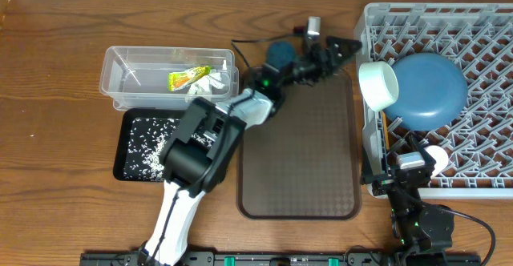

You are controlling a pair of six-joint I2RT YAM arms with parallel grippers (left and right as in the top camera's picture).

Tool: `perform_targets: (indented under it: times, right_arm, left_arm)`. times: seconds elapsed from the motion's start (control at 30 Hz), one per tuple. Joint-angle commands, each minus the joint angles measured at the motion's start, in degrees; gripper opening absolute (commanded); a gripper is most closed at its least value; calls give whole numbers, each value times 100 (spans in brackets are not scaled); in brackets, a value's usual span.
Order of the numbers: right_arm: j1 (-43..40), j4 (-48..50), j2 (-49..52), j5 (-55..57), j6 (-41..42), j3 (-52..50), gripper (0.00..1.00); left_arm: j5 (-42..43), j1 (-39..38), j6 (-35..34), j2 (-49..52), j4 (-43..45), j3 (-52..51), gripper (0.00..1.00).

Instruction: Sort waste into correct bins and load items into the dishwasher rack

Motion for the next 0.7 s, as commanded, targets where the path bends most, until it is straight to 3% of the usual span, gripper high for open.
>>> perform_targets:
  times: [0.0,0.13,0.2,0.3,0.37,0.5,0.67]
  right_arm:
    - [-63,-7,-37,37,-20,-17,99]
    - [-63,-4,-37,37,-22,-17,99]
    - [-63,-4,-37,37,-20,-17,99]
    - [-63,-4,-35,37,-20,-17,99]
    - [-63,-4,-35,37,-20,-17,99]
    - [-63,-4,-35,37,-20,-17,99]
    - [-63,-4,-35,37,-20,-17,99]
  left_arm:
    - [461,258,195,-17,28,-9,88]
    - [1154,579,916,-269,-507,-9,88]
    - [1344,702,1565,-542,-1488,-9,88]
    - [1099,763,3069,-1207,-3517,-9,88]
    - [498,730,4127,-1773,-4924,-9,88]
    - [-1054,649,5416,-2966,-7130,-9,89]
    - [-3128,632,6037,-4402,-9331,-9,89]
